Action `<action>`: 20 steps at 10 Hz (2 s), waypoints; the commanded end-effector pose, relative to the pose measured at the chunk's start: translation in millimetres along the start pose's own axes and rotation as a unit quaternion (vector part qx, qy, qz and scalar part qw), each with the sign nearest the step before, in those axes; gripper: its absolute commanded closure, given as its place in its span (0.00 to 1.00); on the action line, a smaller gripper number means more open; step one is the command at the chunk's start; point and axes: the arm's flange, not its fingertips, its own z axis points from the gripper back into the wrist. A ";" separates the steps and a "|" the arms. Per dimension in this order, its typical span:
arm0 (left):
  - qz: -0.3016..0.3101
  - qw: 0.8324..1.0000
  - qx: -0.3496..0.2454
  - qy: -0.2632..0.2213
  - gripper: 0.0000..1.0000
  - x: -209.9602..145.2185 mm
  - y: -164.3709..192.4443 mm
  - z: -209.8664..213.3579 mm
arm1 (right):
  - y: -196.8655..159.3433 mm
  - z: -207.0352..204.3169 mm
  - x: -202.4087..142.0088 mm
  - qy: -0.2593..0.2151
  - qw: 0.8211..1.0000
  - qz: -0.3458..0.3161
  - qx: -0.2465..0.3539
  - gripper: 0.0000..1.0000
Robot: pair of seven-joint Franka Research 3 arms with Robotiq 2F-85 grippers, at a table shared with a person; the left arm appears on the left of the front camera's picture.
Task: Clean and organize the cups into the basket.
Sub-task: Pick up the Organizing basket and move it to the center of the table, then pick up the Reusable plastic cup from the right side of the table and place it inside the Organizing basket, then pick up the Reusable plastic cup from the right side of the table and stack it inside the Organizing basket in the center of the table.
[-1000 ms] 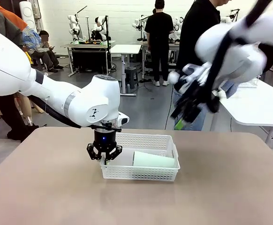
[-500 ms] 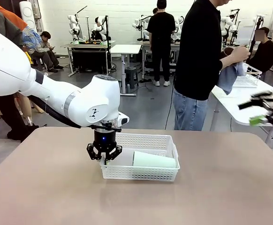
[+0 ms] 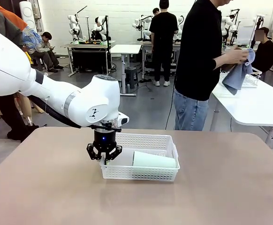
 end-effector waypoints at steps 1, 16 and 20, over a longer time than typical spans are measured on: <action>-0.001 1.000 0.001 0.001 1.00 -1.3 0.0 0.2 | -24.4 -2.1 -13.2 0.026 0.999 0.042 -0.015 0.00; -0.001 1.000 0.001 0.001 1.00 -1.3 0.0 0.2 | -29.8 1.1 -26.2 0.026 0.999 0.044 -0.011 0.00; -0.001 1.000 0.001 0.001 1.00 -1.3 0.0 0.2 | -29.8 1.1 -26.2 0.026 0.999 0.044 -0.011 0.00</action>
